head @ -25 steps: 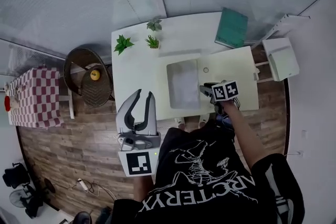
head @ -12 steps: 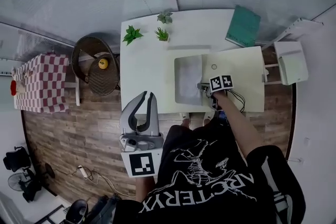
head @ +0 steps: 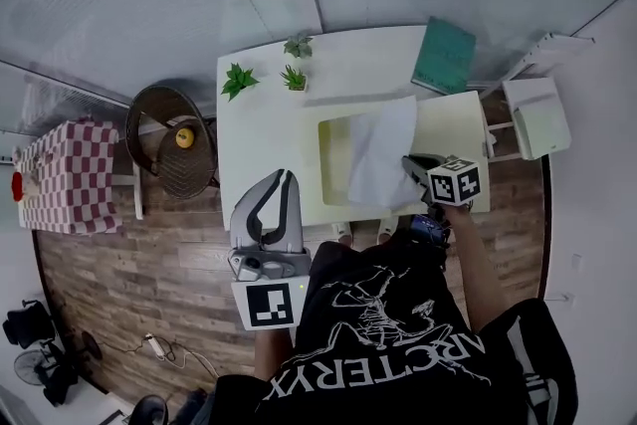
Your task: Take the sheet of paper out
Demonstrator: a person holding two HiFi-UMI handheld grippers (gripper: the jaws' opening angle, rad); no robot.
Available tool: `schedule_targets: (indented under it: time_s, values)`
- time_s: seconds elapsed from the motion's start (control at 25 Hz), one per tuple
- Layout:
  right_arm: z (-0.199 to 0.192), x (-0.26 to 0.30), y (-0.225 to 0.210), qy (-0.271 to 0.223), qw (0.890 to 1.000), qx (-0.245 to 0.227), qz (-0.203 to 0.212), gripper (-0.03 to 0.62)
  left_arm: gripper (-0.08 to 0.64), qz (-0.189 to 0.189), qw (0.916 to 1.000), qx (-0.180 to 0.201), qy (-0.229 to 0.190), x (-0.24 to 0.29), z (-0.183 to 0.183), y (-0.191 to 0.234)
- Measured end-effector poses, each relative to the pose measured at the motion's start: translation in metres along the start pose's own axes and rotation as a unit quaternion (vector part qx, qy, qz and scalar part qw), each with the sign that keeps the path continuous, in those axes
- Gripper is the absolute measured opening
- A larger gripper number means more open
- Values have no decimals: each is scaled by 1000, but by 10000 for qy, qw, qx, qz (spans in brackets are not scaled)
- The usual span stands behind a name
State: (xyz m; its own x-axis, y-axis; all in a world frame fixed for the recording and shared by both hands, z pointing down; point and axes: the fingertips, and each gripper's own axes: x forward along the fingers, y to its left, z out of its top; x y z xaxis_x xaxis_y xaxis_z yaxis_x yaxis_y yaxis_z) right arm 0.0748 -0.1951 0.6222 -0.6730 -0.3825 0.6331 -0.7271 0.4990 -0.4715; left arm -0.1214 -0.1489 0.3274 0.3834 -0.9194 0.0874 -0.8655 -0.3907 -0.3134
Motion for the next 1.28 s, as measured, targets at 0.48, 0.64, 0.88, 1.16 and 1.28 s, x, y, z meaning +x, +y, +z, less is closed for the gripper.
schedule_targets:
  time_s: [0.48, 0.64, 0.88, 1.16, 1.28]
  values:
    - [169, -164, 104, -3019, 9362, -1785, -226, 12, 12, -520, 9983, -62, -247, 28, 10, -14]
    - [192, -182, 134, -3507, 9031, -2389, -653, 12, 12, -559, 9978, -78, -340, 30, 15, -16]
    - [205, -186, 160, -3610, 8774, -2907, -1242, 12, 11, -575, 9975, -72, -415, 26, 21, -13]
    - [209, -186, 175, -3782, 8609, -3130, -1336, 12, 12, -465, 9982, -137, -351, 22, 14, -6]
    - [211, -185, 180, -3813, 8558, -3224, -1352, 12, 11, -403, 9987, -110, -282, 22, 12, -3]
